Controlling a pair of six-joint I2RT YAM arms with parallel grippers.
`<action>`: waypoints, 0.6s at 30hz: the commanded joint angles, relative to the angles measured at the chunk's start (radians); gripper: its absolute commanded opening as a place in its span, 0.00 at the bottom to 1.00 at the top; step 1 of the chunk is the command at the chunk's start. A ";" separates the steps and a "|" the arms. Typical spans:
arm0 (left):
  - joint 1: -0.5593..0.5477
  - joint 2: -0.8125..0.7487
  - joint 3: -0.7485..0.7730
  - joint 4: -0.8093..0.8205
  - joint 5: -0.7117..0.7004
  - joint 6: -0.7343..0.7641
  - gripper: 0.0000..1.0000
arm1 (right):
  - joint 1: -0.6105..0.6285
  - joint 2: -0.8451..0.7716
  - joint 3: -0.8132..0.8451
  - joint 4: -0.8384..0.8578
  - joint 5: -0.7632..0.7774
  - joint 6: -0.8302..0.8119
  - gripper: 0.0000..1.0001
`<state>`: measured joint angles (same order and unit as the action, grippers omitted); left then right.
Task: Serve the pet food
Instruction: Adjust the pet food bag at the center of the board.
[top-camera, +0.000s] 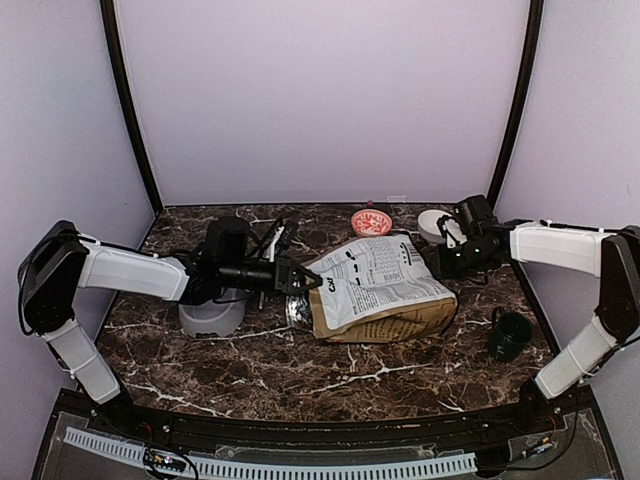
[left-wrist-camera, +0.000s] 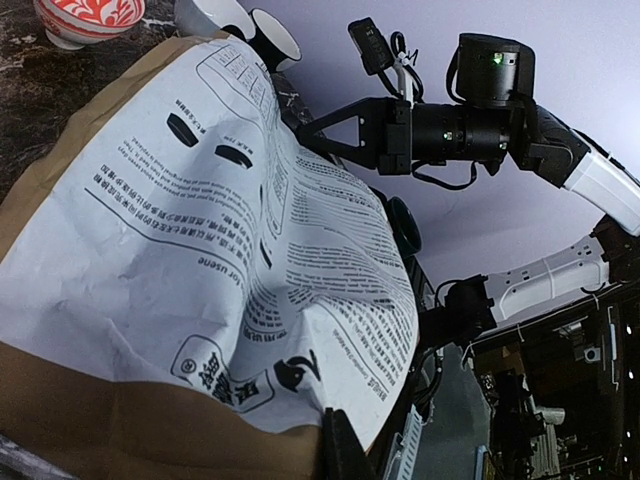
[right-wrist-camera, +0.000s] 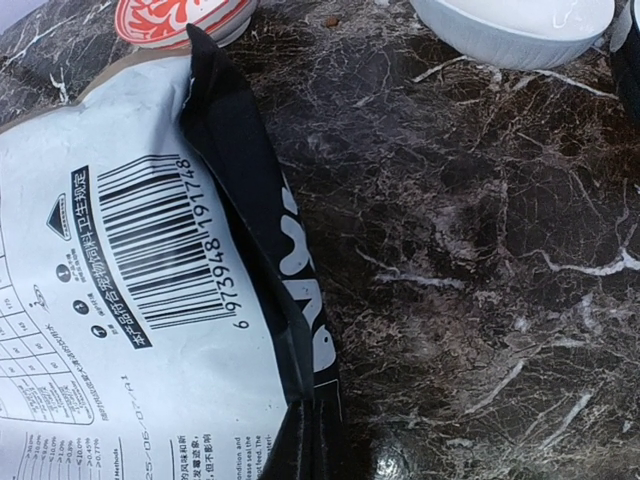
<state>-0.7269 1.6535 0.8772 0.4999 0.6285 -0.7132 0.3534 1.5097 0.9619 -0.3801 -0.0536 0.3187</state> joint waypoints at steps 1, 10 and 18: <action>0.011 -0.011 0.039 0.021 0.004 0.025 0.07 | -0.022 -0.015 -0.025 0.009 0.109 -0.006 0.00; 0.010 -0.012 0.042 -0.038 -0.024 0.047 0.16 | -0.022 -0.062 -0.022 0.001 0.138 0.000 0.02; 0.010 -0.030 0.054 -0.145 -0.081 0.104 0.30 | -0.022 -0.142 -0.013 -0.011 0.183 0.007 0.17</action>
<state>-0.7238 1.6550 0.8974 0.4133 0.6003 -0.6598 0.3515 1.4223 0.9546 -0.3840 0.0277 0.3248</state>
